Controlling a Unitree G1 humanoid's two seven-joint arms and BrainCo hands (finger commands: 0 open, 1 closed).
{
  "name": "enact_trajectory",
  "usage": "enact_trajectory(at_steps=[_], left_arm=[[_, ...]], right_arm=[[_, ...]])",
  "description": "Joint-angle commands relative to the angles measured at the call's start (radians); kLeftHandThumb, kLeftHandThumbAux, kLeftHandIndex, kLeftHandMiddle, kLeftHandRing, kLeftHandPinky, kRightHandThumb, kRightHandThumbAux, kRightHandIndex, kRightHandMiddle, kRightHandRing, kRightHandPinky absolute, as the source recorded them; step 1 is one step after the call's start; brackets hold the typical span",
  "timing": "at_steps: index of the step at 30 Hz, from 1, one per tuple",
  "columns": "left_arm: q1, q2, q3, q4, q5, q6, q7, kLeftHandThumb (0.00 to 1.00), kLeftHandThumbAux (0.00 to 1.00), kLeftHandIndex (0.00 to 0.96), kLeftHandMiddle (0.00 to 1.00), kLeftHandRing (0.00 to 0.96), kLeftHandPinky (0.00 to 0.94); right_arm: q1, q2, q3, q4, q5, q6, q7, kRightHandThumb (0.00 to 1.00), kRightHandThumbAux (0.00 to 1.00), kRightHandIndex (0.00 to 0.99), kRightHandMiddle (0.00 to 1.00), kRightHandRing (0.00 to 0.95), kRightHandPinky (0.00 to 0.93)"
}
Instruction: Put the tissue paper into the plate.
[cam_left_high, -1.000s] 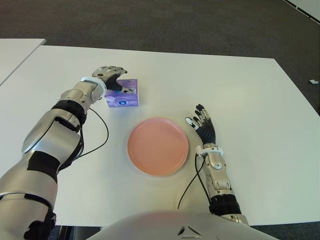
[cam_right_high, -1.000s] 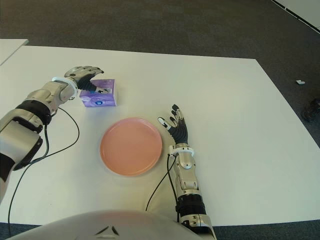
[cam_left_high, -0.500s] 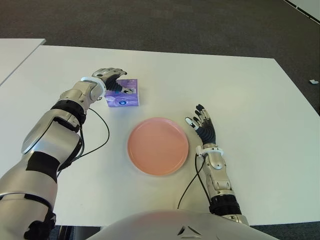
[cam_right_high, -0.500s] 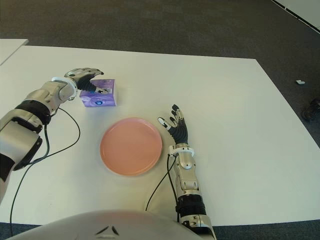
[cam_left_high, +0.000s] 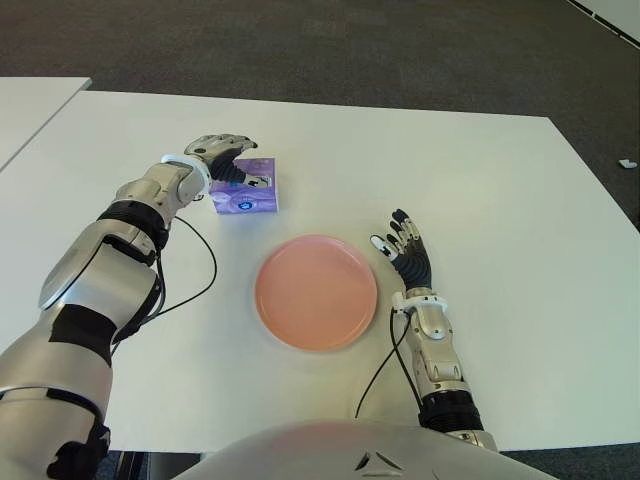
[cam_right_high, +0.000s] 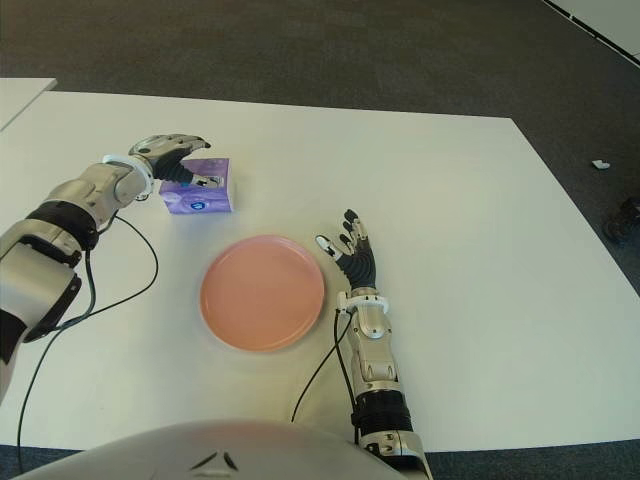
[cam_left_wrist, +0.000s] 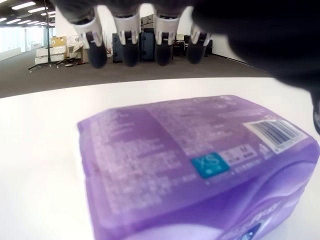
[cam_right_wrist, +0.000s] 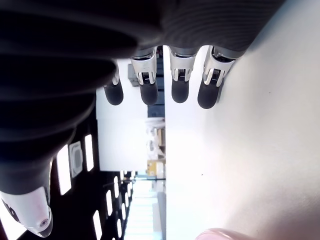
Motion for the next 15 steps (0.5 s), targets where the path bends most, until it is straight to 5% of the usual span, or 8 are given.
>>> enact_trajectory(at_steps=[1, 15], left_arm=[[0.027, 0.009, -0.018, 0.003, 0.023, 0.000, 0.015, 0.124, 0.262, 0.000, 0.000, 0.000, 0.000], [0.029, -0.047, -0.095, 0.060, 0.103, 0.085, 0.058, 0.118, 0.262, 0.000, 0.000, 0.000, 0.000]], right_arm=[[0.044, 0.003, 0.002, 0.037, 0.008, 0.070, 0.001, 0.024, 0.653, 0.000, 0.000, 0.000, 0.035], [0.048, 0.002, 0.002, 0.033, 0.006, 0.066, -0.001, 0.024, 0.644, 0.000, 0.000, 0.000, 0.033]])
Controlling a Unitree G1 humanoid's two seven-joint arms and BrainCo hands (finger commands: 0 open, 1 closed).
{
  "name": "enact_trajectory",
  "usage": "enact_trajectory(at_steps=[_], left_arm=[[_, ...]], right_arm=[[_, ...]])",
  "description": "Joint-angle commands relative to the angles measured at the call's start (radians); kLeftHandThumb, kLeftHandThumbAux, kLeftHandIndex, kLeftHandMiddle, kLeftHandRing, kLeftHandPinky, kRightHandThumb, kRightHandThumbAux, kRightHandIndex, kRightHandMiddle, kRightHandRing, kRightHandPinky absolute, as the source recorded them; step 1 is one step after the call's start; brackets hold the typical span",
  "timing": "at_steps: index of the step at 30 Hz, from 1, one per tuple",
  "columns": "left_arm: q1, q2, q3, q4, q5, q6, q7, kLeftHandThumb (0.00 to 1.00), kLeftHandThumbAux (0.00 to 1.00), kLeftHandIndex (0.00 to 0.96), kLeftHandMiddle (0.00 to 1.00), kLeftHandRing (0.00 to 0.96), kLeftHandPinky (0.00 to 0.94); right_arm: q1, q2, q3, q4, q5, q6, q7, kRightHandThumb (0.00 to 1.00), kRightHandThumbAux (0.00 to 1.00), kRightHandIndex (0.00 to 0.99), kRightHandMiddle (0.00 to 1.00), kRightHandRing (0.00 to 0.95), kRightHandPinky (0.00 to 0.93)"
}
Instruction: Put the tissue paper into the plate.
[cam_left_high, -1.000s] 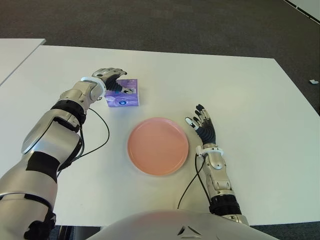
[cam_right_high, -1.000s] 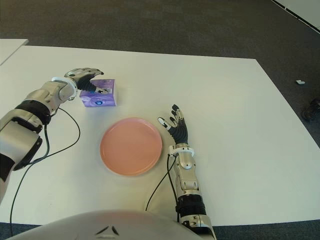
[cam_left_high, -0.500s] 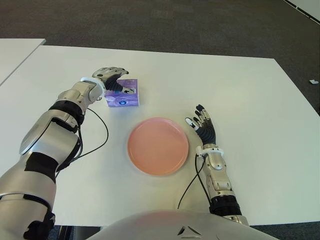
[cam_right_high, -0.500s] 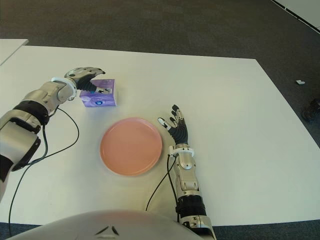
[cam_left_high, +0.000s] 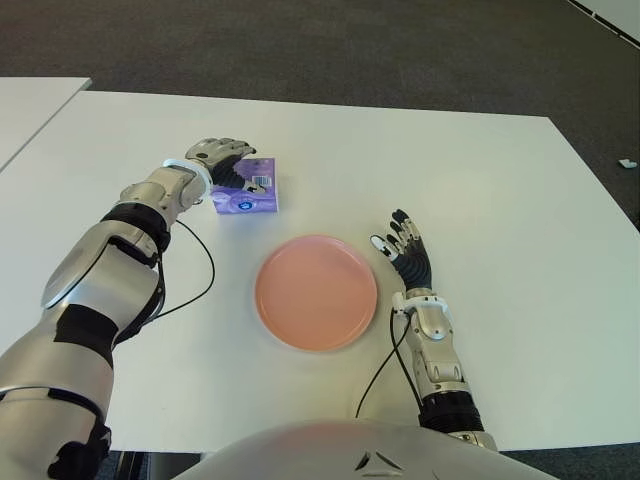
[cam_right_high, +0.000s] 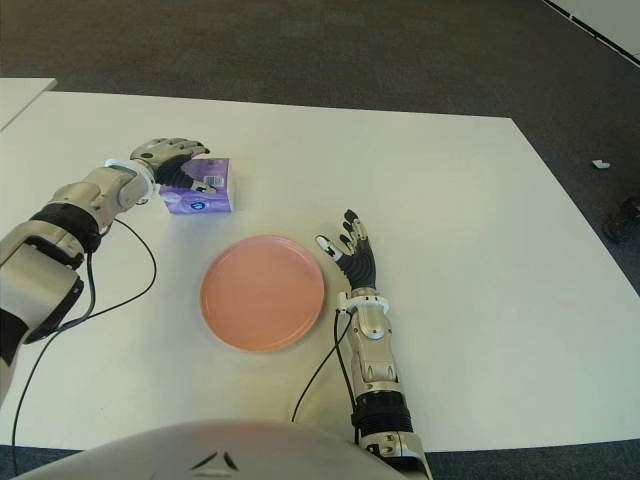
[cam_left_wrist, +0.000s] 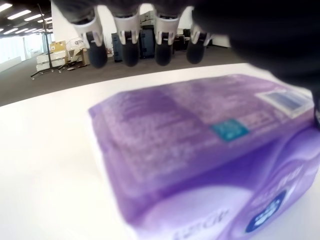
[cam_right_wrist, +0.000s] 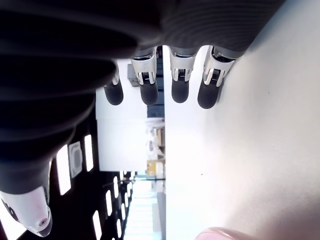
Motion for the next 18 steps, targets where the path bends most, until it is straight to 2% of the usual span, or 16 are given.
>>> enact_trajectory(at_steps=[1, 18], left_arm=[[0.027, -0.024, -0.030, 0.023, 0.028, 0.021, 0.010, 0.115, 0.258, 0.000, 0.000, 0.000, 0.000], [0.031, -0.051, -0.076, 0.052, 0.049, 0.062, -0.013, 0.107, 0.248, 0.000, 0.000, 0.000, 0.000]], right_arm=[[0.045, 0.002, 0.000, 0.039, 0.006, 0.061, -0.001, 0.024, 0.645, 0.000, 0.000, 0.000, 0.033], [0.042, 0.000, -0.003, 0.047, 0.007, 0.059, -0.001, 0.020, 0.650, 0.000, 0.000, 0.000, 0.024]])
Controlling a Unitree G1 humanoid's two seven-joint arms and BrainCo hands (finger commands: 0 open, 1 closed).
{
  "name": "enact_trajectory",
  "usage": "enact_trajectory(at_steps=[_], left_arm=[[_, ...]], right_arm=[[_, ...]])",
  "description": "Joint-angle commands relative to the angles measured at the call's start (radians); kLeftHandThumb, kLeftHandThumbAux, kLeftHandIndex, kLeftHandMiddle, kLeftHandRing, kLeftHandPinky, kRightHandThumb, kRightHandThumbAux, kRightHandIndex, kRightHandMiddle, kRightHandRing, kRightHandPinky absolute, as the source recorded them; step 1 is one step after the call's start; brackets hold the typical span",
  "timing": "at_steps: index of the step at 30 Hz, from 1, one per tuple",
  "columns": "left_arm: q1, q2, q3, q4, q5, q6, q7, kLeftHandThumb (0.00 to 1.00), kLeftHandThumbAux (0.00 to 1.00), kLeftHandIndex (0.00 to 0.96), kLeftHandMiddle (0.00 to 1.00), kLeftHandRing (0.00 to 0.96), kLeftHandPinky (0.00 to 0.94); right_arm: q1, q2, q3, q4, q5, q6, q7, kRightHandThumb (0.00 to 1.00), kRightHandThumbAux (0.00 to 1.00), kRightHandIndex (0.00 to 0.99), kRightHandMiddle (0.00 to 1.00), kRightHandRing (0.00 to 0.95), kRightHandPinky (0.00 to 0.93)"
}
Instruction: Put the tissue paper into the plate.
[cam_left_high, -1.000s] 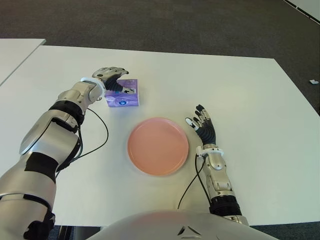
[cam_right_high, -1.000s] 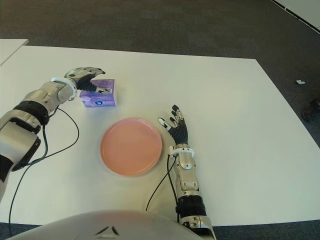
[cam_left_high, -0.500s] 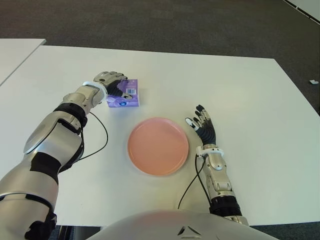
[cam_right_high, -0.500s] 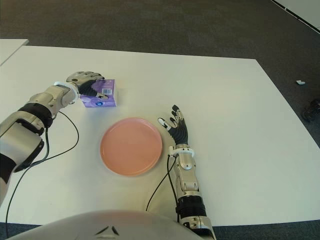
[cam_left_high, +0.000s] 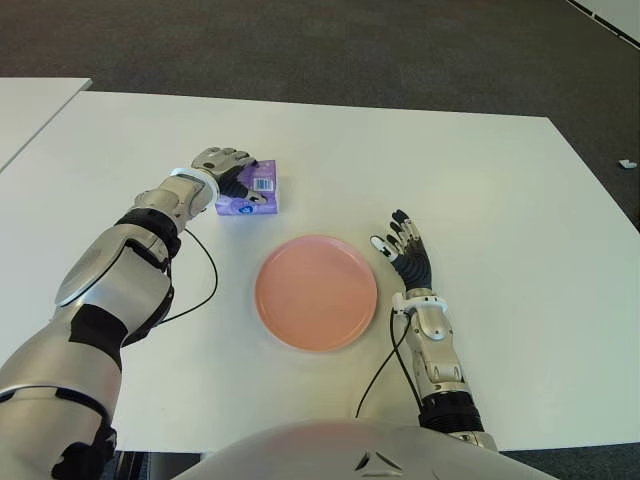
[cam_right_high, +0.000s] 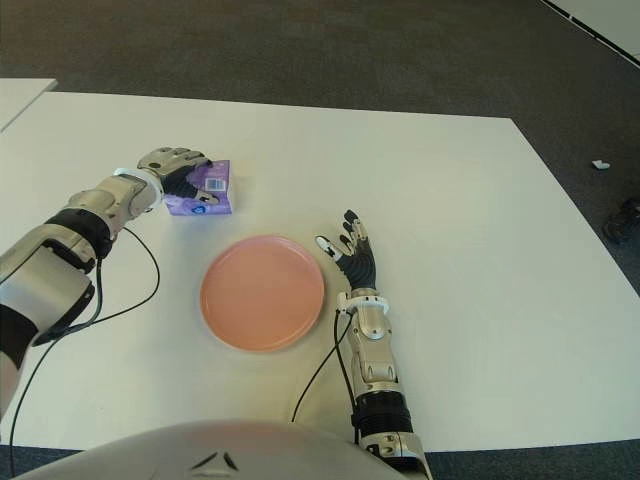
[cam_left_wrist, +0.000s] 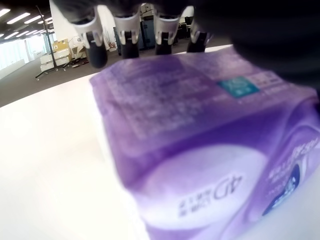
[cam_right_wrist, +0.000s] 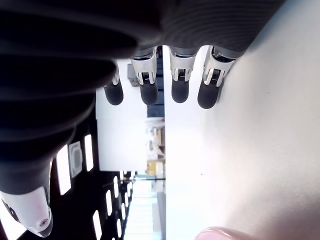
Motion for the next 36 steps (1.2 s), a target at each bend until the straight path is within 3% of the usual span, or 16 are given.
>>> enact_trajectory(at_steps=[1, 36], left_arm=[[0.031, -0.021, -0.024, 0.027, 0.020, 0.018, -0.032, 0.108, 0.248, 0.000, 0.000, 0.000, 0.000], [0.046, -0.053, -0.049, 0.054, 0.017, 0.059, -0.051, 0.129, 0.273, 0.000, 0.000, 0.000, 0.000]], right_arm=[[0.042, 0.000, -0.002, 0.046, 0.007, 0.059, 0.000, 0.020, 0.650, 0.000, 0.000, 0.000, 0.025], [0.055, -0.006, -0.002, 0.029, 0.006, 0.062, 0.003, 0.016, 0.655, 0.000, 0.000, 0.000, 0.028]])
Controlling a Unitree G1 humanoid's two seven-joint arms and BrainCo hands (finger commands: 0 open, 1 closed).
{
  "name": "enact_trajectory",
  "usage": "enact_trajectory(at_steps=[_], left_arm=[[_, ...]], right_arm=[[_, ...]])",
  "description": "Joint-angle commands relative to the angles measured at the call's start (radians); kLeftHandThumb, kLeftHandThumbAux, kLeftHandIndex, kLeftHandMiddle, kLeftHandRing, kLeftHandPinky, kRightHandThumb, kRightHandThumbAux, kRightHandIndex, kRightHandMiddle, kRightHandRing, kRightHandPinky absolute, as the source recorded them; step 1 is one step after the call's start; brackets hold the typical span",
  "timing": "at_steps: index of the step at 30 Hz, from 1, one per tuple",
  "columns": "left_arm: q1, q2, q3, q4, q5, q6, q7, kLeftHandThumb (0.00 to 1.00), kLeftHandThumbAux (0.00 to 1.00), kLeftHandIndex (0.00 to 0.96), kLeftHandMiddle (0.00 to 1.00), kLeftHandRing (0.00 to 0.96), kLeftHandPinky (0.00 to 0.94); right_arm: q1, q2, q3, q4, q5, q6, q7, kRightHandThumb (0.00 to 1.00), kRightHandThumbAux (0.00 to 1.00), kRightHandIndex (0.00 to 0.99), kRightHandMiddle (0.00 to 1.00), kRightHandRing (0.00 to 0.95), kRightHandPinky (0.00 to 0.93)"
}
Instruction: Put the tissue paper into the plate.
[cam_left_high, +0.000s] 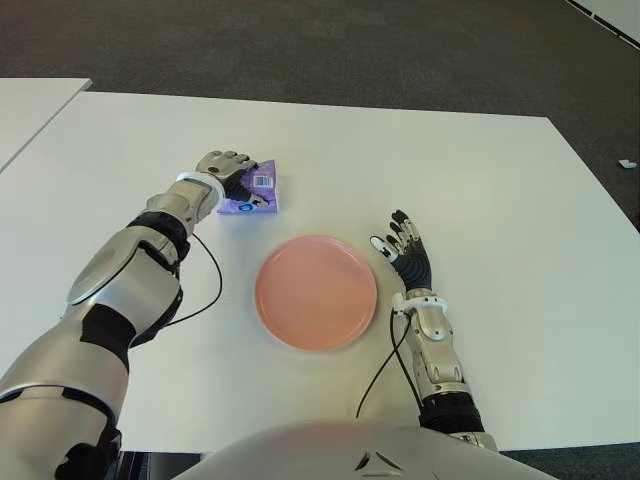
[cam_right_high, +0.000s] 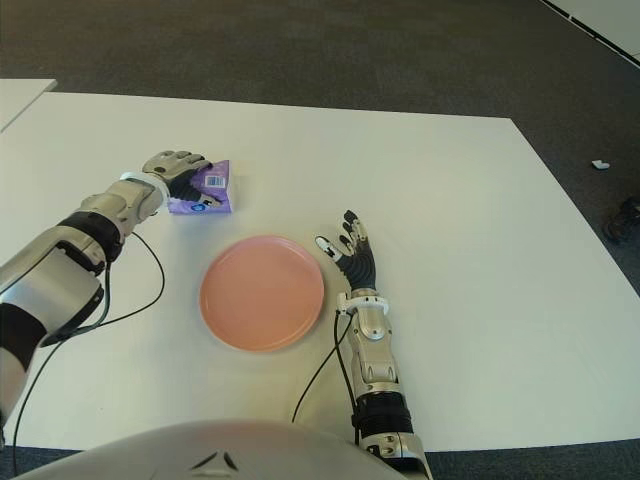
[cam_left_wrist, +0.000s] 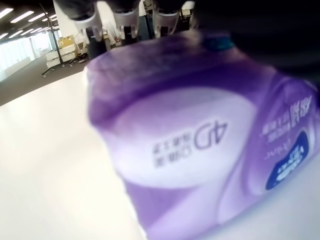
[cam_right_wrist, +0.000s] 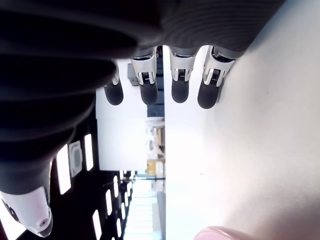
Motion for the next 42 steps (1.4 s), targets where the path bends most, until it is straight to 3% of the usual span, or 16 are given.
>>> enact_trajectory(at_steps=[1, 24, 42], left_arm=[[0.049, -0.018, -0.016, 0.027, 0.013, -0.001, -0.039, 0.130, 0.270, 0.000, 0.000, 0.000, 0.000], [0.134, -0.033, -0.009, 0.049, 0.001, 0.008, 0.022, 0.133, 0.250, 0.000, 0.000, 0.000, 0.000], [0.215, -0.069, -0.003, 0.062, -0.010, 0.033, 0.181, 0.158, 0.300, 0.000, 0.000, 0.000, 0.000]], right_arm=[[0.050, -0.003, -0.002, 0.033, 0.006, 0.062, 0.002, 0.016, 0.654, 0.000, 0.000, 0.000, 0.025], [0.071, -0.005, 0.000, 0.006, 0.011, 0.072, 0.013, 0.022, 0.648, 0.001, 0.000, 0.000, 0.027], [0.077, -0.010, -0.004, -0.014, 0.018, 0.104, 0.027, 0.018, 0.641, 0.005, 0.000, 0.000, 0.028]])
